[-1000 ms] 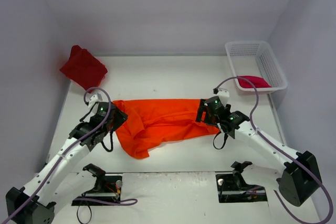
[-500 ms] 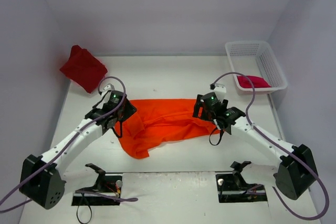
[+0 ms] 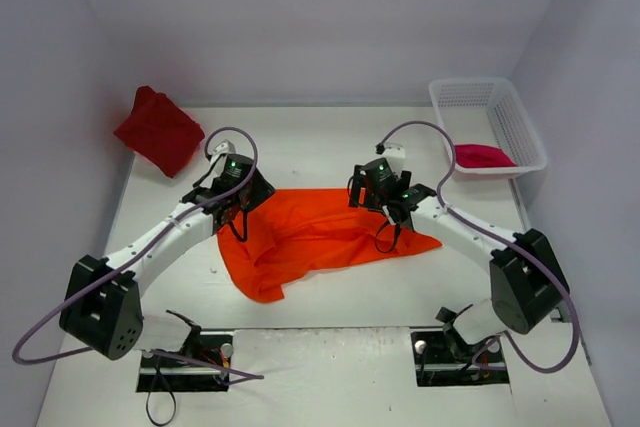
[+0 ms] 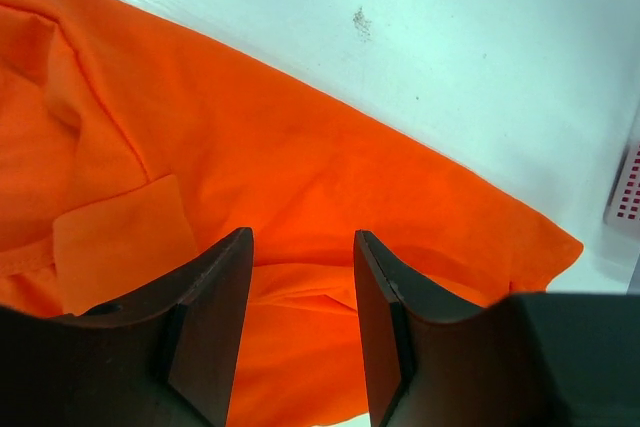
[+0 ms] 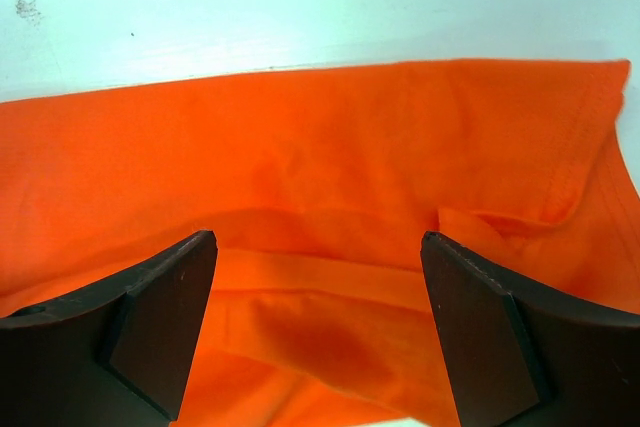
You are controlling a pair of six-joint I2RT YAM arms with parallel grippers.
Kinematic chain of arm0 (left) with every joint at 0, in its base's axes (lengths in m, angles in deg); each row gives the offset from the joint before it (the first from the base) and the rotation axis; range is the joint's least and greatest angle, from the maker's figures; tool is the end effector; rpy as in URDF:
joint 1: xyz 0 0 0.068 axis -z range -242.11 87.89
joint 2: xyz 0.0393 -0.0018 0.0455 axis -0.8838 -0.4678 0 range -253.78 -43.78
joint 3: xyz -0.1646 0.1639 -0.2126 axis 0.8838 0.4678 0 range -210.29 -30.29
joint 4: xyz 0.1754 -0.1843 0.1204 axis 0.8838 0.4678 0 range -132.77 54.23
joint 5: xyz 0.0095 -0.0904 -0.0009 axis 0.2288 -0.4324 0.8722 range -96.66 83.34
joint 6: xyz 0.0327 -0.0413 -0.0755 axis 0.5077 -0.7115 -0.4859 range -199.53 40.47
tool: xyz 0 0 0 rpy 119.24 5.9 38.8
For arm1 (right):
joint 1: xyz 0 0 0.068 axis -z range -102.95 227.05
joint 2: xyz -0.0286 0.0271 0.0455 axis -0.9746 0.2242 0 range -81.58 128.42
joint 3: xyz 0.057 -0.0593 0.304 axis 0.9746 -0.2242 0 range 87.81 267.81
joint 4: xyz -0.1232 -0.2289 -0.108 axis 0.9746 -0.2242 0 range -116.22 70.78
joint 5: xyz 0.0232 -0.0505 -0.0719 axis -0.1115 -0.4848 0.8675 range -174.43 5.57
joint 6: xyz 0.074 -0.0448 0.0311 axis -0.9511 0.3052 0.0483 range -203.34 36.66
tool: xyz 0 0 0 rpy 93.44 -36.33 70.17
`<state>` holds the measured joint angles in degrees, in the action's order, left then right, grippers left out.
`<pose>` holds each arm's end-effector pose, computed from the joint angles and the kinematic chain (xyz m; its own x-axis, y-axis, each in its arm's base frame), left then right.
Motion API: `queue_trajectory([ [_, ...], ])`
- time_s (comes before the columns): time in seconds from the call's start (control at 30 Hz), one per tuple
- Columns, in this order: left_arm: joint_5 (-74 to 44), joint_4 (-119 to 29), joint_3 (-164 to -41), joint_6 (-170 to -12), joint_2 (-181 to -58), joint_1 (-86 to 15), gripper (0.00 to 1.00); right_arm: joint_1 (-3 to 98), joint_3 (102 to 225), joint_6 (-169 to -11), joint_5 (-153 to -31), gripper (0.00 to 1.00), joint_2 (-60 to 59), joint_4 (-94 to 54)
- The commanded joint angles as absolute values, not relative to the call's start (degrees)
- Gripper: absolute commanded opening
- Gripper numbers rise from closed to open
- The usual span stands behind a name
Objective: Fold and stack the t-shirts
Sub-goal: Fold the flattened tshirt in 1/3 of the way
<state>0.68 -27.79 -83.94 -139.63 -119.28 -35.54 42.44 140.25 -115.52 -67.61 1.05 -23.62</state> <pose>0.3064 -0.1414 0.2740 -0.5726 -0.6750 -0.4653 -0.2893 0.6974 -0.6557 0.3156 0.1886 0.2494 -0.5806 0.2189 -0.7843 -0.0452 0.9530 0.2994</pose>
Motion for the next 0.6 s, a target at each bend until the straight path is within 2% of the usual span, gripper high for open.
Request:
queue_trajectory([
  [0.0, -0.41, -33.01, -87.07, -138.94, -121.55, -35.22, 0.40, 41.98, 143.88, -113.22, -66.59, 0.80, 3.93, -18.27],
  [0.23, -1.29, -34.16, -86.63, -139.56, -123.85, -34.60, 0.40, 43.47, 144.93, -112.87, -69.04, 0.79, 10.61, -13.43],
  [0.57, -2.44, -34.86, -83.73, -140.35, -123.67, -34.42, 0.40, 44.09, 143.09, -114.71, -71.42, 0.78, 11.50, -12.36],
])
